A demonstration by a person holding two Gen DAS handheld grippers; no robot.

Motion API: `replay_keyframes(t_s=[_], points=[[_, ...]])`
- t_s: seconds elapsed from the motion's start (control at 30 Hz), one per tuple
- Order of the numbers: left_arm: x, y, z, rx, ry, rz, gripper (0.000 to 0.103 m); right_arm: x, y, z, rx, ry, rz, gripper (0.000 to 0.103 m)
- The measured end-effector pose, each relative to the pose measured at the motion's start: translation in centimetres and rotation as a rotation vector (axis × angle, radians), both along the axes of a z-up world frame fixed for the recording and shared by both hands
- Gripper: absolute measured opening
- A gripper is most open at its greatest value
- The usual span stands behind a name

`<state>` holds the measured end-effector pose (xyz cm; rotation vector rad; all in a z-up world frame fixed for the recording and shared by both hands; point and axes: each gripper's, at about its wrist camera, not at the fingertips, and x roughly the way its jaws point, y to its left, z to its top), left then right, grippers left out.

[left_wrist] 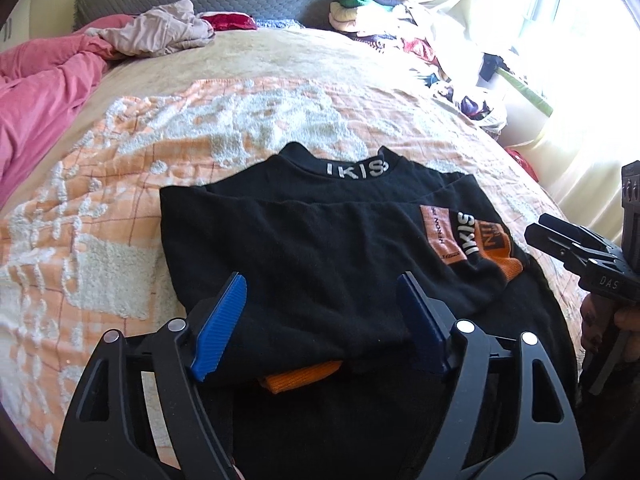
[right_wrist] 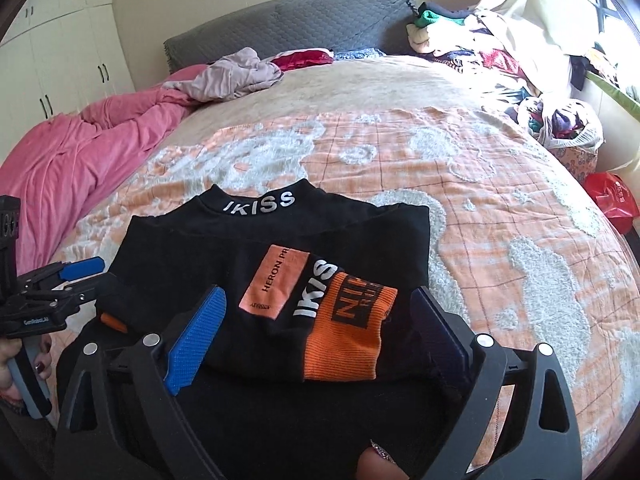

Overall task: Fold small clothes
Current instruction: 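Open the right tool and release the cuff on the sweatshirt, then move both tools toward the sweatshirt hem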

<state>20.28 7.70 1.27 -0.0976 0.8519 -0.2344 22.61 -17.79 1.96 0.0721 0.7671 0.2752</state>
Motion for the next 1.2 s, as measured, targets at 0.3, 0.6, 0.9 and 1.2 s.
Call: replay_keyframes(t_s=[0.3,0.6,0.9,1.2], points=[[-0.9,1.2,2.0,-0.005,-0.056,0.045,0.089,-0.5,-1.1,1.3,0.012,-0.035,-0.029,0.093],[-1.9,2.3,3.0,-0.003,-0.087,0.088,0.093,-1.4,-2.0,2.8,0.044,-0.071,-0.042,0.096],[-3.7,2.9,3.7,0.013,-0.112,0.123,0.093,-2.7,-2.7,4.0,0.068,-0.104,-0.048,0.098],[-6.3,2.7,5.1,-0.010,-0.161,0.119,0.093,-4.5,-3.2,4.8,0.094,-0.128,-0.044,0.098]])
